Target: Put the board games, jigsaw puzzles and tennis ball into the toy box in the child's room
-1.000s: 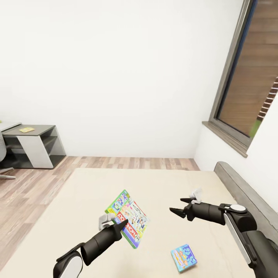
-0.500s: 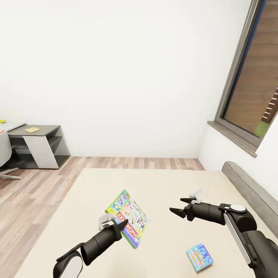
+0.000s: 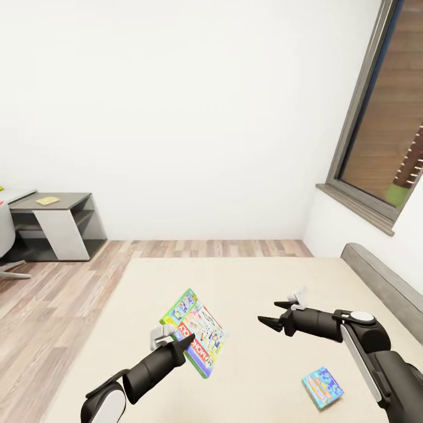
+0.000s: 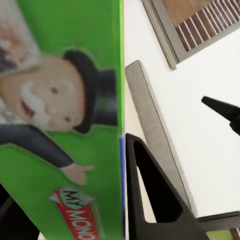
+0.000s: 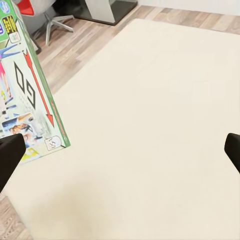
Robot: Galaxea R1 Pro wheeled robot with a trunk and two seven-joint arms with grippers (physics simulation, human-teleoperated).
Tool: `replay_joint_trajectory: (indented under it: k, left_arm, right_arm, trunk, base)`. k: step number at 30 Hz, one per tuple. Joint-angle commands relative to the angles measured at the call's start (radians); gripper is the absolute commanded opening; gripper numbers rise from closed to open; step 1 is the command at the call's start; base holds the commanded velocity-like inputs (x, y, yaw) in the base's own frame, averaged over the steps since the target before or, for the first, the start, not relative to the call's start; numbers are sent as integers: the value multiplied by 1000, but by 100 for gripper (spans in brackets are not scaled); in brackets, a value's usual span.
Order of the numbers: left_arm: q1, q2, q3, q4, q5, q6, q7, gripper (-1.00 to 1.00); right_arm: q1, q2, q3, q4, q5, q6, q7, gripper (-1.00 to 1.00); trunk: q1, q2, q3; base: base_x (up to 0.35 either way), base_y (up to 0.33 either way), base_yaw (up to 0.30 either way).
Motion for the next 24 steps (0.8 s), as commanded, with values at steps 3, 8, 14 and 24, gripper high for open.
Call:
replay_joint_trajectory:
  k: [3,8,14,24]
  left_arm:
    - [-1,1,0,-1,10,5,0,-100]
    - [-1,0,0,-1,10,5,0,-100]
    - [-1,0,0,-1,10,5,0,-100]
    - [-1,0,0,0,10,5,0,-100]
  right_arm:
    - [-1,-1,1,-1,-6,8,-1,100]
    - [-1,-1,1,-1,-6,8,-1,100]
    - [-1,-1,1,-1,-6,8,-1,100]
    - [-1,-1,1,-1,-5,8,-1,100]
  trunk:
    - [1,-2,-2]
    - [1,-2,-2]
    - [1,-2,-2]
    - [1,-2,-2]
  base:
    - [0,295,-13]
    - [0,295,-6]
    - [0,295,-2]
    - [0,295,-1]
